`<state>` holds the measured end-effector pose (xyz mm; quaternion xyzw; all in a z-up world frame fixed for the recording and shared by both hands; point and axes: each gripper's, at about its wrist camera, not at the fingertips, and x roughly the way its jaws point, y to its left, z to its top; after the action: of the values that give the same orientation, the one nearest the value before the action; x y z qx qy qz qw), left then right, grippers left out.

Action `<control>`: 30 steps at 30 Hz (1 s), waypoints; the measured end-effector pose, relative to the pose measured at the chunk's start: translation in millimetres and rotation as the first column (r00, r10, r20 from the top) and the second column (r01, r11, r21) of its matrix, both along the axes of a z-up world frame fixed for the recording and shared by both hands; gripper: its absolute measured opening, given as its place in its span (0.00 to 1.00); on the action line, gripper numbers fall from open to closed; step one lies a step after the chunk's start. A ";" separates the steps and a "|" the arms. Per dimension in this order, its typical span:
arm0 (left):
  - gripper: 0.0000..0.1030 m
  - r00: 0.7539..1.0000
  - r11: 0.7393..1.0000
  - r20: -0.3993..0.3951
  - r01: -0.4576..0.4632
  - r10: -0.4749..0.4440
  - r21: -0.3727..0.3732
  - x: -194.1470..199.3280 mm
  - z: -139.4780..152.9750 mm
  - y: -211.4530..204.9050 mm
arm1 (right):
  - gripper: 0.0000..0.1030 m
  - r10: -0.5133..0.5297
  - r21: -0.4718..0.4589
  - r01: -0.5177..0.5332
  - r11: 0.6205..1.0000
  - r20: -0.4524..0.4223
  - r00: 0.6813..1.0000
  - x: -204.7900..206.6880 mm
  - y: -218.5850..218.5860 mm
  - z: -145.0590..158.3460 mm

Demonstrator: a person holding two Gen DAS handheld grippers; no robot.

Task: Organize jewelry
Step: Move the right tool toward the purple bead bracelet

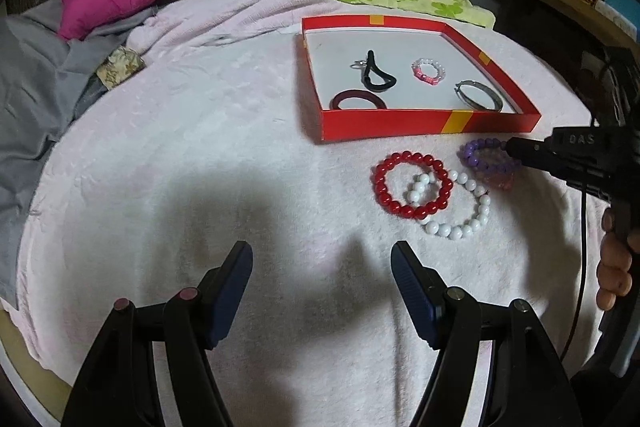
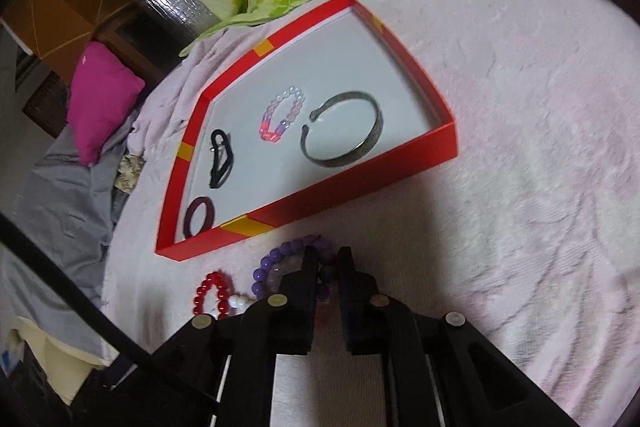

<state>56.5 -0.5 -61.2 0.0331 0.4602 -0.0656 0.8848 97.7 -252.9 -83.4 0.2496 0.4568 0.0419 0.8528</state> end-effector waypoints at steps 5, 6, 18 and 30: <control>0.70 0.999 0.999 0.025 0.049 -0.049 -0.020 0.3 3.3 -12.4 | 0.10 -0.013 0.028 0.012 1.000 0.039 0.999 -11.7 -15.8 13.0; 0.70 0.998 0.997 0.023 0.065 -0.065 -0.030 1.4 3.1 -15.6 | 0.10 -0.022 0.038 0.020 0.999 0.041 0.999 -14.5 -21.1 14.4; 0.70 0.996 0.984 -0.057 0.053 -0.064 -0.169 27.9 -10.5 -37.5 | 0.10 -0.143 0.011 0.144 0.990 -0.049 0.989 -32.8 -75.2 4.3; 0.70 0.995 0.971 -0.079 0.039 -0.060 -0.238 40.3 -21.9 -45.0 | 0.10 -0.123 0.007 0.125 0.992 -0.090 0.988 -36.1 -78.8 -8.2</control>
<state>96.8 -45.5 -83.2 -0.0636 0.4855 -0.1432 0.8601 61.6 -331.7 -91.6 0.2847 0.4776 -0.0194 0.8309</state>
